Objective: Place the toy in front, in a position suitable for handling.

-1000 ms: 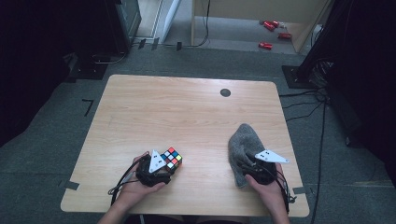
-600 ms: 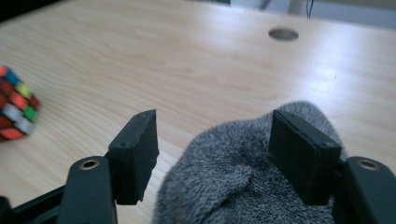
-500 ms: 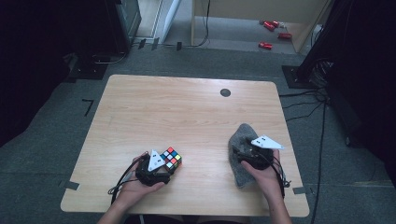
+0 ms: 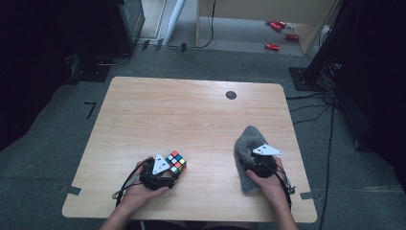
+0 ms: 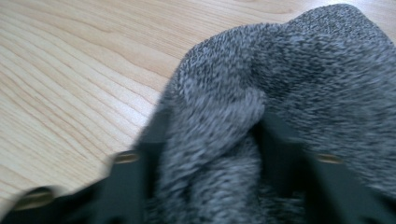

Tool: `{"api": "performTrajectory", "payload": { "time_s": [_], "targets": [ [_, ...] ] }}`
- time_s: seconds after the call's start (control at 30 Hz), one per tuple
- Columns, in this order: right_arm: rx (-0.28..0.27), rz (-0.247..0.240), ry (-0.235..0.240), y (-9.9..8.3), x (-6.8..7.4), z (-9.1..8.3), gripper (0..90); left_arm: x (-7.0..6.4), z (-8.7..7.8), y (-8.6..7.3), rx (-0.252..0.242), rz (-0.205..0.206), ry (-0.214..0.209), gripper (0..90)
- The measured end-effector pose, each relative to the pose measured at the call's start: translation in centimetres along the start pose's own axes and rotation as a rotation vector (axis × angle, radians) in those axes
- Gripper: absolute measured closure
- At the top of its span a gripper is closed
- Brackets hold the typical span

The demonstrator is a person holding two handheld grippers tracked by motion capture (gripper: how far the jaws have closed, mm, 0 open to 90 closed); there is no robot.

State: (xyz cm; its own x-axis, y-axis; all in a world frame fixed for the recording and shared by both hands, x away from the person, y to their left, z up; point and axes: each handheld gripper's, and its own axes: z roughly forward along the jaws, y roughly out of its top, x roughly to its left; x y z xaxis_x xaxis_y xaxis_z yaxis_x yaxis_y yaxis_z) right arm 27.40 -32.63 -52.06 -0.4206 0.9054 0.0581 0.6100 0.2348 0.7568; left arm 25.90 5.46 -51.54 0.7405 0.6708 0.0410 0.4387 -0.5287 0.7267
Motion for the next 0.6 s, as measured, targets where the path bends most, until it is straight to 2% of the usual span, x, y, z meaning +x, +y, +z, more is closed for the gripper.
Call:
{"api": "performTrajectory", "payload": {
  "time_s": [0.03, 0.07, 0.2, 0.23, 0.27, 0.3, 0.33, 0.43, 0.5, 0.57, 0.6],
  "targets": [
    [0.0, 0.0, 0.0, 0.0, 0.0, 0.0, 58.0, 0.0, 0.0, 0.0, 0.0, 0.0, 0.0, 34.7],
    [-0.014, 0.015, 0.006, -0.2, 0.0, -0.1, 68.4, 0.0, 0.0, 0.0, -0.005, -0.003, -0.002, 34.7],
    [-0.031, 0.008, 0.0, -0.1, 0.5, -0.5, 75.4, 0.1, -0.2, 0.6, -0.036, -0.016, 0.001, 34.8],
    [-0.049, 0.018, 0.017, 0.1, 0.7, -0.7, 76.2, 0.1, -0.3, 0.8, -0.049, -0.019, -0.004, 34.9],
    [-0.103, 0.033, 0.075, 0.8, 1.5, -1.5, 77.3, 0.0, -0.4, 1.2, -0.06, -0.019, -0.007, 34.9],
    [-0.129, 0.025, 0.099, 1.3, 2.2, -2.0, 77.4, -0.1, -0.5, 1.5, -0.071, -0.01, -0.009, 34.9],
    [-0.129, 0.025, 0.099, 1.3, 2.2, -2.0, 77.4, -0.3, -0.6, 1.9, -0.078, 0.006, -0.014, 34.9],
    [-0.194, -0.031, 0.172, 2.9, 4.7, -3.3, 77.2, -1.1, -0.9, 2.9, -0.111, 0.04, -0.042, 34.9],
    [-0.221, -0.069, 0.186, 3.7, 6.3, -3.9, 77.2, -1.5, -0.8, 3.3, -0.111, 0.07, -0.052, 34.9],
    [-0.223, -0.083, 0.207, 4.1, 7.8, -3.7, 77.1, -1.8, -0.3, 3.4, -0.095, 0.091, -0.047, 34.9],
    [-0.223, -0.083, 0.207, 4.1, 7.8, -3.7, 77.1, -2.0, -0.1, 3.3, -0.088, 0.089, -0.049, 34.9]
  ]
}}
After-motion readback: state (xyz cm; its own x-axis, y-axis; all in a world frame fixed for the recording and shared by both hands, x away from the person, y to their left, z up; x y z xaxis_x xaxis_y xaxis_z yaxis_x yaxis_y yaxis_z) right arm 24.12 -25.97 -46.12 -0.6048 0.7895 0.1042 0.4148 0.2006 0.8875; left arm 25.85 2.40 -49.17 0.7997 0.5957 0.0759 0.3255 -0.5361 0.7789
